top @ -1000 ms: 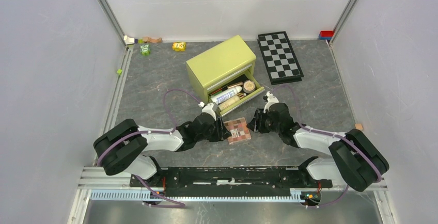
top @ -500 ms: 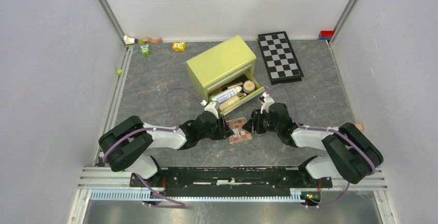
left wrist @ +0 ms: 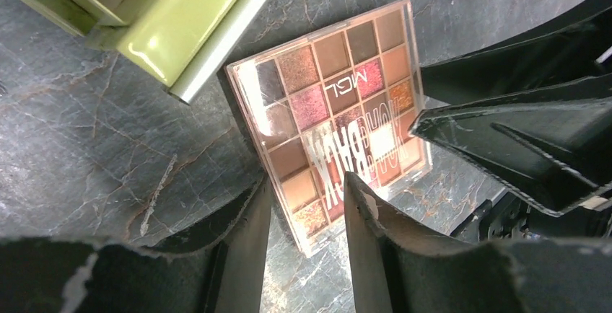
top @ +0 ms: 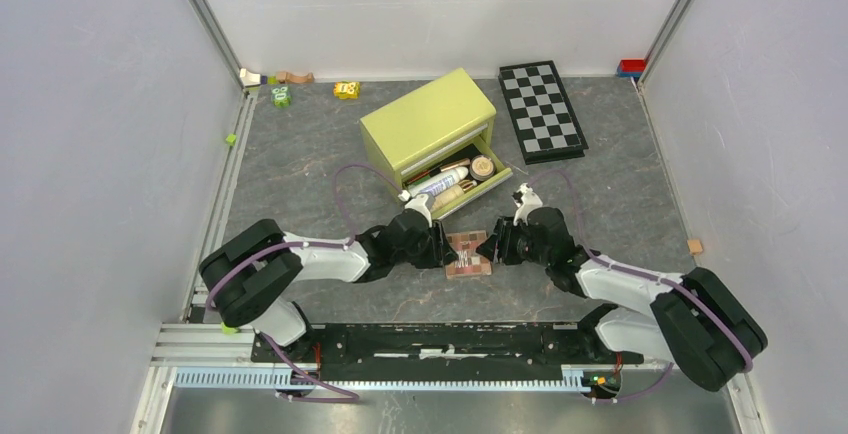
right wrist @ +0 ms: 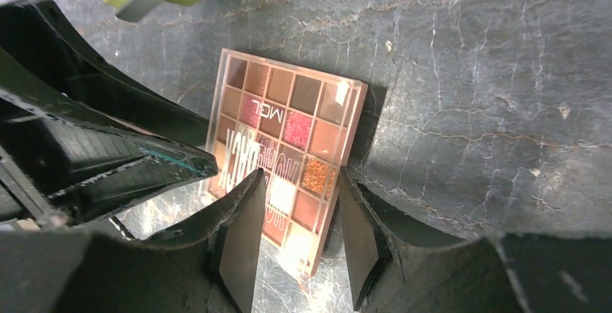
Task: Organize the makeup
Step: Pick up the makeup from the center of the board.
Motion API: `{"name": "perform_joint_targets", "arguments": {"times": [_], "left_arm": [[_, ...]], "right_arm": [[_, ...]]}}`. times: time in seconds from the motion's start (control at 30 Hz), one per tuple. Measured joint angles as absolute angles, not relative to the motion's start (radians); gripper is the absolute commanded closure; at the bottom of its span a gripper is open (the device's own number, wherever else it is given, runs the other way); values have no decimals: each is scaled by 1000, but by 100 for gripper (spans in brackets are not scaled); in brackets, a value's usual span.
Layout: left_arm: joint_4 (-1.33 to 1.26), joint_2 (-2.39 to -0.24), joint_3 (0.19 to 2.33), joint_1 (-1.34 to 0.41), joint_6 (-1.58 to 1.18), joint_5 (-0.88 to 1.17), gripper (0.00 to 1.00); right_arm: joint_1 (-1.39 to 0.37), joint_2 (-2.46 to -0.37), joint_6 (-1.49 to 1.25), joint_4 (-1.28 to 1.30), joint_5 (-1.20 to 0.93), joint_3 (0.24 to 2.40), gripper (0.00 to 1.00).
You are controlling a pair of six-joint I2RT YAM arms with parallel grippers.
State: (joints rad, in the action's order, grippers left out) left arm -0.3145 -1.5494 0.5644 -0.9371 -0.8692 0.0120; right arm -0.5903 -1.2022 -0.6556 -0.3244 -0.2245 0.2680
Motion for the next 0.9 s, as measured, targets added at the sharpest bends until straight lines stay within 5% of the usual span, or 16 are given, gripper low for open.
{"name": "perform_joint_targets", "arguments": {"times": [0.9], "left_arm": [[-85, -1502, 731, -949, -834, 27, 52]], "right_arm": [[-585, -1050, -659, -168, -118, 327, 53]]}}
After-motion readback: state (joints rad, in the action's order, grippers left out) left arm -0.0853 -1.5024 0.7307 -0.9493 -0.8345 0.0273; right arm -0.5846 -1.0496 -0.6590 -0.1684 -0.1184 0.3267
